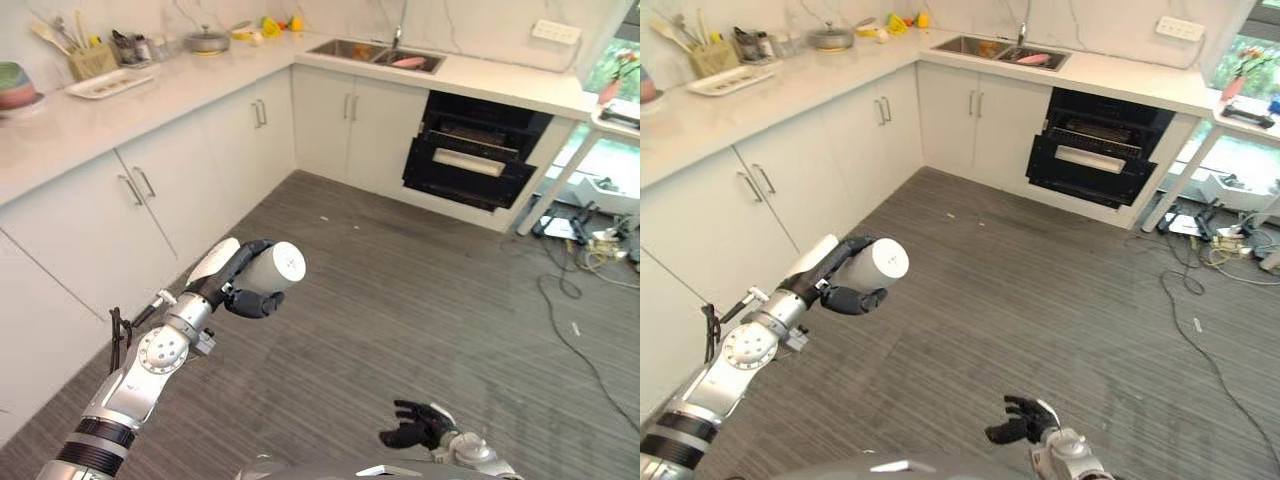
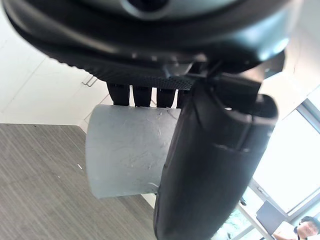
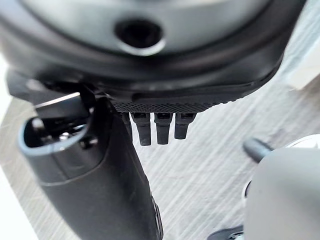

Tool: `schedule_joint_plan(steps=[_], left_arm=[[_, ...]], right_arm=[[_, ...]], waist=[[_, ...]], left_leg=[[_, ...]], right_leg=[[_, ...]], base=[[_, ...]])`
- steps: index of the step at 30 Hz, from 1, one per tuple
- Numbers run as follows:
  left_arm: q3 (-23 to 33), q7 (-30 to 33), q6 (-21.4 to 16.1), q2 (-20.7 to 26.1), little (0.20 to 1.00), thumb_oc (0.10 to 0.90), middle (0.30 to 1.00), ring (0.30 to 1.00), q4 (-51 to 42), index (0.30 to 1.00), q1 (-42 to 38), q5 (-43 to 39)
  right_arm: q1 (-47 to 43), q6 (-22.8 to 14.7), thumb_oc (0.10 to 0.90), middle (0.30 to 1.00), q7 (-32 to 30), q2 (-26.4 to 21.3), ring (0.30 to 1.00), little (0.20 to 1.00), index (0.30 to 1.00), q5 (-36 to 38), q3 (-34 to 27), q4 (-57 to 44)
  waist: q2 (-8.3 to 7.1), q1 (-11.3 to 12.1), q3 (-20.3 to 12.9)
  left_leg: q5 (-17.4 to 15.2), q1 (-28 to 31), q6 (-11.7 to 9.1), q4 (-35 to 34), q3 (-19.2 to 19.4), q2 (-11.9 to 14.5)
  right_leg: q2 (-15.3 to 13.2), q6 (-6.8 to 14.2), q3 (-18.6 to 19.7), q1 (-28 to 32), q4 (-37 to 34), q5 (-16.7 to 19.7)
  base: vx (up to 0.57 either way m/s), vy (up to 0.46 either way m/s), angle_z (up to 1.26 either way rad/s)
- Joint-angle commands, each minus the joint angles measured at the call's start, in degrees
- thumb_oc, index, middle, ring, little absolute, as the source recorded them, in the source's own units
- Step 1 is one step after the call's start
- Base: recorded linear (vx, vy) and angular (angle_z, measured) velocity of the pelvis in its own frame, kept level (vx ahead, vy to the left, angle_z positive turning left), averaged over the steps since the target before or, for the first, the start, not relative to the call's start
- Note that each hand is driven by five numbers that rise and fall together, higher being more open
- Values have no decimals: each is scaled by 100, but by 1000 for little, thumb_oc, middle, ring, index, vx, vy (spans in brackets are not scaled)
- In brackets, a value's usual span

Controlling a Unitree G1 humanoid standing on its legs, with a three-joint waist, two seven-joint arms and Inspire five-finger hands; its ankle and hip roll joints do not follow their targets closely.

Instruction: Place the dishes in the dishwasher.

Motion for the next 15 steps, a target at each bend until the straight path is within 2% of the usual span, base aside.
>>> schedule_joint_plan(steps=[1,2,3,4,5,6,7,8,9,10,11,12,13,14,15], left_arm=[[28,388,-328,372,300,400,300,300,-610,300,-744,73],[28,392,-329,360,300,400,300,300,-600,300,-753,76],[-66,405,-356,319,300,400,300,300,-548,300,-824,66],[-74,408,-360,315,300,400,300,300,-540,300,-832,67],[-277,429,-414,295,300,400,300,300,-489,300,-1086,133],[-301,441,-423,291,300,400,300,300,-459,300,-1121,138],[-458,448,-409,210,300,400,300,300,-269,300,-1458,224],[-490,462,-416,203,300,400,300,300,-235,300,-1501,234],[-551,436,-429,155,300,400,300,300,-166,300,-1625,325],[-585,432,-438,138,300,400,300,300,-159,300,-1634,357],[-594,433,-438,131,300,400,300,300,-159,300,-1636,360],[-584,404,-445,123,300,400,300,300,-211,300,-1602,363],[-564,369,-491,177,300,400,300,300,-328,300,-1507,395],[-557,364,-489,165,300,400,300,300,-344,300,-1483,395],[-579,414,-463,115,300,400,300,300,-400,300,-1424,349]], right_arm=[[-449,-384,800,900,21,128,900,900,900,22,-163,-388],[-447,-375,800,900,18,114,900,900,900,22,-160,-402],[-461,-382,800,900,22,67,900,900,900,36,-142,-503],[-459,-380,800,900,22,63,900,900,900,37,-145,-506],[-449,-419,800,900,-27,-46,900,900,900,116,-186,-708],[-454,-417,800,900,-29,-47,900,900,900,119,-196,-712],[-405,-420,800,900,-30,-37,900,900,900,183,-232,-775],[-407,-417,800,900,-31,-35,900,900,900,184,-246,-780],[-380,-410,800,900,-9,-59,900,900,900,133,-253,-869],[-355,-401,800,900,-5,-93,900,900,900,105,-278,-913],[-345,-398,800,900,-4,-97,900,900,900,103,-286,-920],[-278,-401,800,900,-3,-138,900,900,900,87,-323,-990],[-209,-455,800,900,-7,-336,900,900,900,17,-376,-1210],[-179,-447,800,900,-5,-356,900,900,900,15,-379,-1237],[-184,-475,800,900,-43,-547,900,900,900,26,-428,-1456]], waist=[[-47,-187,-96],[-41,-185,-111],[-12,-262,-86],[-6,-260,-93],[-41,-497,66],[-26,-496,64],[-116,-648,116],[-108,-651,117],[-172,-611,97],[-161,-594,62],[-155,-616,53],[-141,-613,0],[-91,-566,-120],[-78,-590,-134],[102,-756,-128]], left_leg=[[-79,130,354,-276,-338,-697],[-69,124,360,-311,-334,-714],[-77,202,344,-472,-467,-810],[-70,198,343,-483,-468,-810],[-194,396,307,-660,-806,-1024],[-190,389,311,-672,-815,-1016],[-315,611,225,-749,-864,-1144],[-309,604,226,-757,-882,-1137],[-439,754,182,-757,-885,-1322],[-504,788,187,-730,-949,-1402],[-507,780,189,-724,-977,-1394],[-593,771,222,-644,-1043,-1481],[-793,769,291,-402,-1090,-1679],[-830,740,295,-340,-1112,-1661],[-721,578,80,450,-1283,-1558]], right_leg=[[-606,343,642,-966,1531,334],[-616,339,656,-1004,1561,318],[-462,281,736,-1306,1230,183],[-457,278,732,-1310,1222,187],[-109,376,946,-1928,303,319],[-89,381,930,-1911,247,353],[91,527,779,-2259,-756,597],[112,532,749,-2217,-851,651],[118,571,135,-2380,-1428,762],[142,533,-214,-2353,-1568,808],[141,531,-249,-2336,-1590,811],[130,467,-503,-2272,-1616,783],[121,262,-834,-2096,-1580,726],[115,257,-860,-2091,-1576,713],[331,67,-550,-2047,-1417,538]], base=[[51,255,105],[143,148,86],[76,27,71],[278,47,62],[206,23,55],[446,-31,52],[247,-48,58],[521,-137,71],[430,-118,61],[430,-122,46],[293,-84,30],[475,-154,23],[471,-154,29],[717,-265,22],[383,-171,9]])
